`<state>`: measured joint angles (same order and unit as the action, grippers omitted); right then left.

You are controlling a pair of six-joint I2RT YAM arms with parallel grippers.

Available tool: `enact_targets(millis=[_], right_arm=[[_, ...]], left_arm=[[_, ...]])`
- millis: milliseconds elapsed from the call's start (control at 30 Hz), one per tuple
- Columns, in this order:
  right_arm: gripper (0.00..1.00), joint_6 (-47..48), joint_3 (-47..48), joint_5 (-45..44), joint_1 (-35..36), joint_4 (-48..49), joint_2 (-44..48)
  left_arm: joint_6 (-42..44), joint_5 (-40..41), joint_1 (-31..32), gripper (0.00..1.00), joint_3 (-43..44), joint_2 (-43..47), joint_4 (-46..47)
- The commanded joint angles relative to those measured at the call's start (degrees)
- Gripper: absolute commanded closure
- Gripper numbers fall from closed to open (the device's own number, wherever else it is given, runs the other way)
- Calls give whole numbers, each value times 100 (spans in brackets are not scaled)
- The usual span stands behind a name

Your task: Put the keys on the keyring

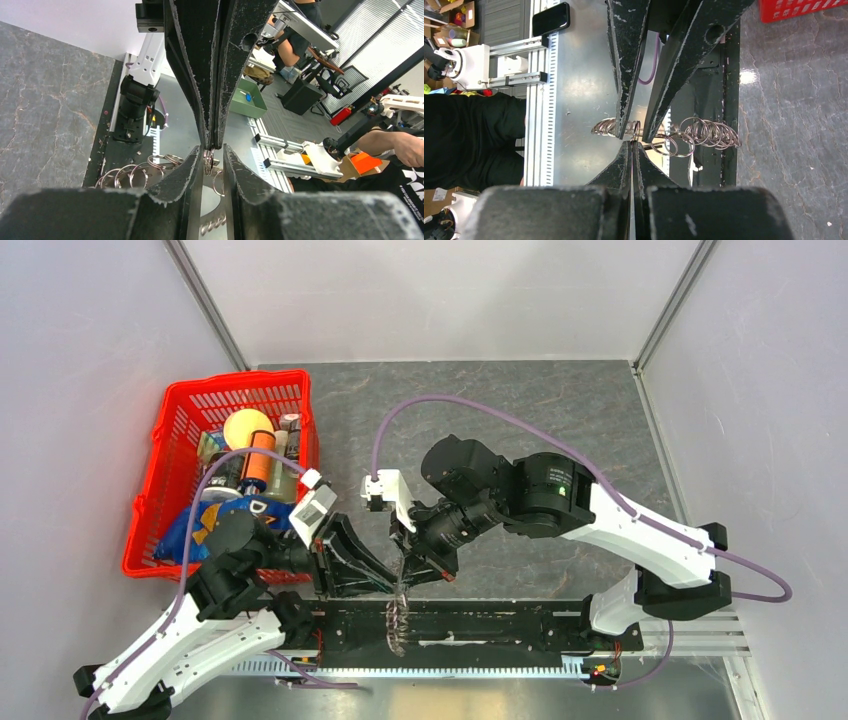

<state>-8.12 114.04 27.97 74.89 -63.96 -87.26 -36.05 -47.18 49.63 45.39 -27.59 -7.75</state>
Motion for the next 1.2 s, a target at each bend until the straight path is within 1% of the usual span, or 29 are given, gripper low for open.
enact_targets(millis=[0,67,100,133,167,500,567,633,700,800,1000,1167], right_arm=[[100,-84,292,-53,8,150,-43],[100,-83,307,-49,-3,158,-61],[100,-81,327,-46,-3,161,-75],[100,-89,343,-37,-2,154,-81],[100,-89,369,-29,-1,157,-88],[100,-124,339,-54,-9,219,-36],[93,-151,203,-70,-10,386,73],[82,-203,34,-99,-9,555,210],[73,-254,-96,-126,-11,709,367],[66,-326,-315,-189,-10,971,634],[64,-458,-882,-222,-10,1556,1028],[64,-459,-1113,-143,-9,1896,1105]], left_arm=[[99,-186,-5,76,203,42,-129],[132,-190,0,82,225,26,-165],[141,-199,-6,88,233,18,-178],[166,-209,0,96,234,12,-198],[188,-222,-5,98,238,9,-216],[363,1,-5,98,150,229,-131],[342,118,3,98,111,291,-25],[347,205,-1,98,102,345,42],[353,295,-3,98,102,409,76],[330,396,0,98,87,488,168],[2,628,-3,98,-168,653,877],[-263,820,-5,98,-361,673,1452]])
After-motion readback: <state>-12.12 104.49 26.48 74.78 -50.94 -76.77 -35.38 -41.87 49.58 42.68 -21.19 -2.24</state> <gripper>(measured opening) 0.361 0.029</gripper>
